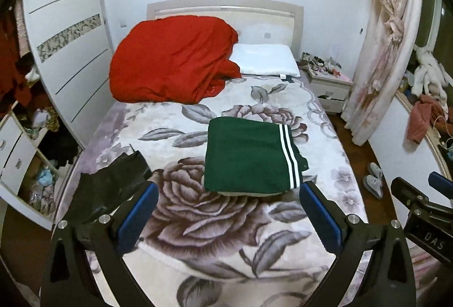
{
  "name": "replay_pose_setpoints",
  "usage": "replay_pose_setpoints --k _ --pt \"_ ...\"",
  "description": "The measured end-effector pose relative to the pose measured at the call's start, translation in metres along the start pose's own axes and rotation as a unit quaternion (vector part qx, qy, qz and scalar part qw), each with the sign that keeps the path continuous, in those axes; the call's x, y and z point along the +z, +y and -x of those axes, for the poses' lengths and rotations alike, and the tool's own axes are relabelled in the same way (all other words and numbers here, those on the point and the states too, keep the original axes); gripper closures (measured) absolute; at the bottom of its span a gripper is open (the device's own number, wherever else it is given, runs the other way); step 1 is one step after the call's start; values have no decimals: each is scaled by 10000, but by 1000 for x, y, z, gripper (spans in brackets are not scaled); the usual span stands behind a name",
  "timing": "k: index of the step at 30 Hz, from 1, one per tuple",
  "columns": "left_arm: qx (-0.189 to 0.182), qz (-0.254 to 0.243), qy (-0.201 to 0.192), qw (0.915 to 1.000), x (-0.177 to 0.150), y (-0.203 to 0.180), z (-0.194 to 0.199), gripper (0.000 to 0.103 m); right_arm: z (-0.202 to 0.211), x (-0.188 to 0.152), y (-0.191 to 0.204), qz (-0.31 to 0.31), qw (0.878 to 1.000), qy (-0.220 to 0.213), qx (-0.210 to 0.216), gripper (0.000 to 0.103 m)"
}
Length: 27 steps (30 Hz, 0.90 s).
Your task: Fold large clothes
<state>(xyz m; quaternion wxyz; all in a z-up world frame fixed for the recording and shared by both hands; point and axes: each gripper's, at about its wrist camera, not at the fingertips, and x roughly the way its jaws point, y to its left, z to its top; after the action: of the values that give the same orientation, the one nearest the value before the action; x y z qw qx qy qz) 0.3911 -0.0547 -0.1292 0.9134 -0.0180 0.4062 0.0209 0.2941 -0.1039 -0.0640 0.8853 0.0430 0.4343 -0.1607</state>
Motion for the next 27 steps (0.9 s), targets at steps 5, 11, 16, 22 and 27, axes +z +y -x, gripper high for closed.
replay_pose_setpoints --k 5,11,16,22,27 --pt "32 98 -109 9999 -8 -1 52 1 71 -9 -6 69 9994 -333 70 10" --pt "70 146 -332 9993 -19 -4 90 1 132 -21 -15 118 9979 -627 143 10" --pt "68 109 -470 9988 -24 -8 110 1 160 -30 -26 145 9969 -757 126 10" --pt "152 89 -165 9997 -29 -14 120 1 173 -33 -36 187 9975 -634 243 10" --pt "232 83 -141 9996 -27 -18 128 1 183 -27 -42 169 9975 -639 244 9"
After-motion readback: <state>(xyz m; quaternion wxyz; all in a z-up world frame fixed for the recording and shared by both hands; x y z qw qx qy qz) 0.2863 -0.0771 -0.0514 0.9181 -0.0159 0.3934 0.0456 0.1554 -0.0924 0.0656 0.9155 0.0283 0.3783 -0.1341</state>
